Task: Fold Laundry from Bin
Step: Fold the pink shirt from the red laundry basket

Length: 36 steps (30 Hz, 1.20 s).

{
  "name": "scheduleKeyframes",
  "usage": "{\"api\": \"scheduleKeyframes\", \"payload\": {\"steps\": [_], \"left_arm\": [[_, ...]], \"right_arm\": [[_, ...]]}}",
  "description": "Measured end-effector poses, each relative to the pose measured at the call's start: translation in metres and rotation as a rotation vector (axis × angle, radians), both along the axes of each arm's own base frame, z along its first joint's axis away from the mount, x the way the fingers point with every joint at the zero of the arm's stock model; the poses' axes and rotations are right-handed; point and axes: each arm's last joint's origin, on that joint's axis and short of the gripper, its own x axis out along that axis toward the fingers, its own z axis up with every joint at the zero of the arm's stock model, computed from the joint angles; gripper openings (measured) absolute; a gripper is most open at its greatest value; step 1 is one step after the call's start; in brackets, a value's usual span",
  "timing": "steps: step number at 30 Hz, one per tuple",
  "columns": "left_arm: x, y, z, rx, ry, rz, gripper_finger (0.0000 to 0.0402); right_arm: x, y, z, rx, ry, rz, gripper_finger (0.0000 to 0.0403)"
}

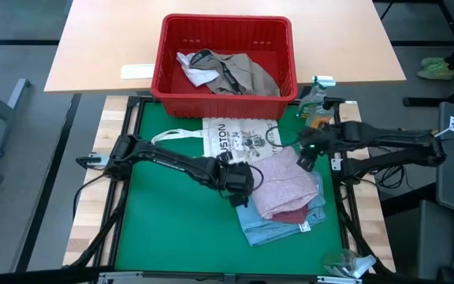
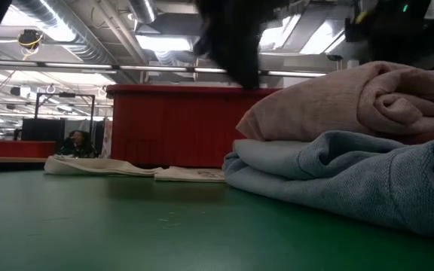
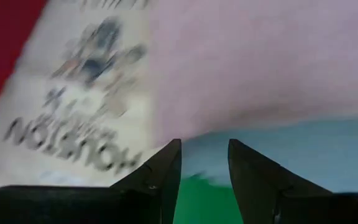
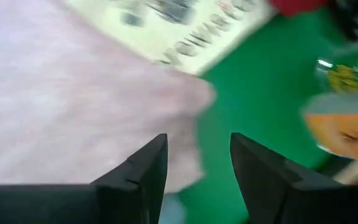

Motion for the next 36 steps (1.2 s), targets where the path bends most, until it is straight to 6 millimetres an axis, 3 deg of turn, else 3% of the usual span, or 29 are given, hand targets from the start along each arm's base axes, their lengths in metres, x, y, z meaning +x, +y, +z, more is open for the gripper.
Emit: {"api": "scheduleKeyframes", "payload": {"steps": [4,10,15,21,31,36], "left_arm": [[0.007,-0.030,0.022,-0.034,-0.161,-0.061,0.0126],[0.022,-0.072,0.030,-0.096,-0.454,-0.124,0.0126],[0.034,-0.094,0.002,-0.058,-0.495,-0.189,0.0126],[0.048,-0.097,-0.036,-0.016,-0.456,-0.170,0.0126],[0.059,-0.097,-0.095,0.026,-0.349,-0.166,0.0126],[0.058,-0.097,-0.103,0.035,-0.320,-0.168,0.0126]], "right_arm": [[-0.010,0.019,0.020,0.117,-0.148,0.088,0.0175],[-0.022,0.061,0.028,0.206,-0.254,0.169,0.0175],[-0.033,0.099,0.020,0.242,-0.275,0.282,0.0175],[-0.041,0.128,-0.008,0.164,-0.231,0.340,0.0175],[-0.048,0.129,-0.063,0.064,-0.061,0.242,0.0175],[-0.056,0.121,-0.088,0.044,0.006,0.181,0.0175]]}}
